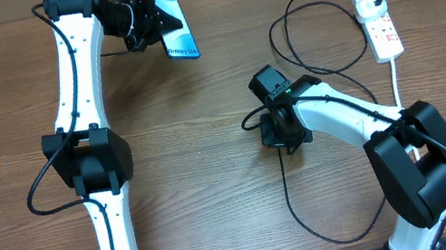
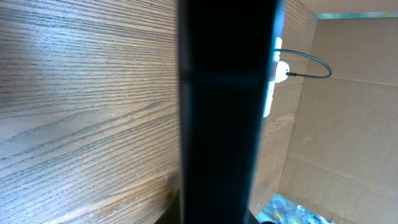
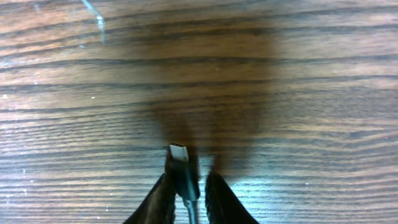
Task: Plug charger to phone and switch on socket
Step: 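Lower the right gripper and grasp the black cable's USB-C plug, then lift the plug with the right gripper toward the phone's bottom edge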
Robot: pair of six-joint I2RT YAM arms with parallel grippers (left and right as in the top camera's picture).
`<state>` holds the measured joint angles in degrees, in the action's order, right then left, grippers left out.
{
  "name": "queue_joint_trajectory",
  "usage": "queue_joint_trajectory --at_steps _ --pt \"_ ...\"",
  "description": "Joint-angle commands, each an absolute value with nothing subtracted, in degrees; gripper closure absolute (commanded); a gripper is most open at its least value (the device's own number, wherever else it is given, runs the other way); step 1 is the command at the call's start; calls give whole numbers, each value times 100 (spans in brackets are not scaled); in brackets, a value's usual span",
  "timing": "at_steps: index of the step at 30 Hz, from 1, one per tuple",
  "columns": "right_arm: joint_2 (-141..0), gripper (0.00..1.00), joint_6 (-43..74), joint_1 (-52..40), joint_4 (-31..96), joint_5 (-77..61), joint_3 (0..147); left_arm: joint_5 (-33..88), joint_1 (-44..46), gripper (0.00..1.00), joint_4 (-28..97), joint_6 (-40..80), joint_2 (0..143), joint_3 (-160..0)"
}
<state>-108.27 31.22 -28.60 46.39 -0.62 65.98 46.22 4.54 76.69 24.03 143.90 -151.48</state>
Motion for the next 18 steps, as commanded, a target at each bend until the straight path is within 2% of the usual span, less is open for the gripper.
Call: queue_joint_trajectory --at_steps 1,12,18 --pt "-11052 84 3175 -2939 4700 14 6412 4742 486 96 7618 2421 14302 -15235" --pt "-11052 85 3323 -3103 4700 -14 6412 4742 486 96 7605 2418 14302 -15235" --pt "-11052 90 3323 -3105 4681 -143 6412 4740 484 96 7601 2418 14302 -15238"
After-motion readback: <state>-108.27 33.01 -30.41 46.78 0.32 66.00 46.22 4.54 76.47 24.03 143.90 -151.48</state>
